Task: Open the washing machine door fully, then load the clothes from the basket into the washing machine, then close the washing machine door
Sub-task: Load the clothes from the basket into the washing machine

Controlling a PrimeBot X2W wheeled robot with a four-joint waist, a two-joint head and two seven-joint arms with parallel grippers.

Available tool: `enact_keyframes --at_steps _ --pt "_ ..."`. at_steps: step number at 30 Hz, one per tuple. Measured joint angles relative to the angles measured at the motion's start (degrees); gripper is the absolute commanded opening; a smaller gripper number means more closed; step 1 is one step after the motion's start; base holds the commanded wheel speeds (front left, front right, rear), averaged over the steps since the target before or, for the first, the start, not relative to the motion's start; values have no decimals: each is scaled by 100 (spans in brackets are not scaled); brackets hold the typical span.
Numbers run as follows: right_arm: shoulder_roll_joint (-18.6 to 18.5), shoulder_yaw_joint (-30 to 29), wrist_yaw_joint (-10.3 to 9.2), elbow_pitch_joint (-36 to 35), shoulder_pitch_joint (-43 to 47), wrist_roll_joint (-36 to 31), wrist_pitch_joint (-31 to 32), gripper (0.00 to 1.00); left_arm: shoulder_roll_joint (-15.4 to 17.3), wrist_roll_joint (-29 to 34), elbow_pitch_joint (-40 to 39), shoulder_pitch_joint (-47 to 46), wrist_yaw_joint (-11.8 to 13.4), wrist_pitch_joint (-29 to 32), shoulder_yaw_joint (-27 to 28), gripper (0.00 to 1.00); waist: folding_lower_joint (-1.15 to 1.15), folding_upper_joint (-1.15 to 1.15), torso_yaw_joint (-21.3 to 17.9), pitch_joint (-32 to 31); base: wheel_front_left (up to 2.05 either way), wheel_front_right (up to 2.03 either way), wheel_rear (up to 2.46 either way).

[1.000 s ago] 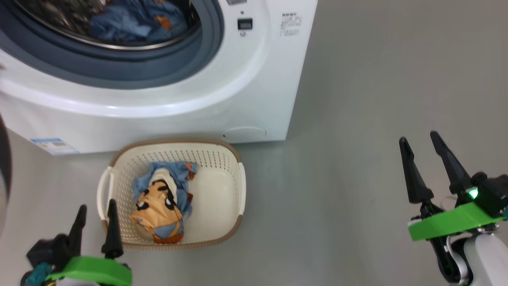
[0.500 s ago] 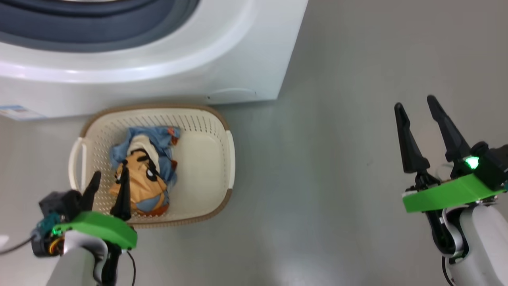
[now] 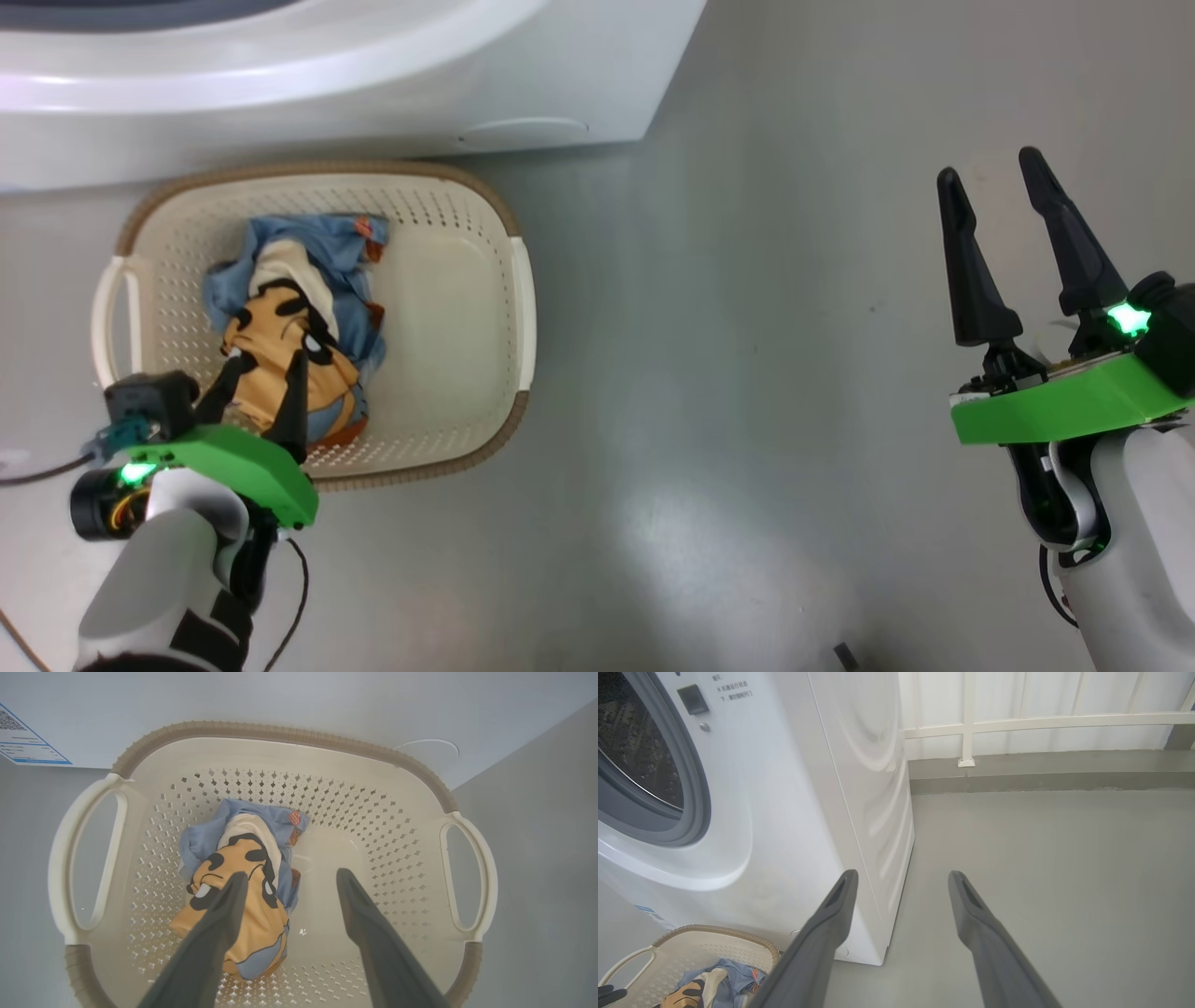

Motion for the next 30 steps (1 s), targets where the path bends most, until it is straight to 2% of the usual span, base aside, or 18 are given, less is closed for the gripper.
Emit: enact_keyframes --at_steps 11,18,26,30 --pt "-4 35 0 -74 -177 -8 0 100 240 52 921 -829 2 280 -472 100 0 0 -94 465 0 0 0" --pt "-3 42 1 -119 -310 -9 0 100 296 116 1056 -1132 105 714 -612 100 0 0 -153 749 0 0 0" --pt "-10 131 0 -164 -505 -20 0 100 428 211 1112 -1367 350 1216 -777 100 0 0 -181 1084 0 0 0" --pt "-26 176 0 -185 -526 -48 0 100 495 264 1123 -1493 364 1374 -890 100 0 0 -195 1224 0 0 0"
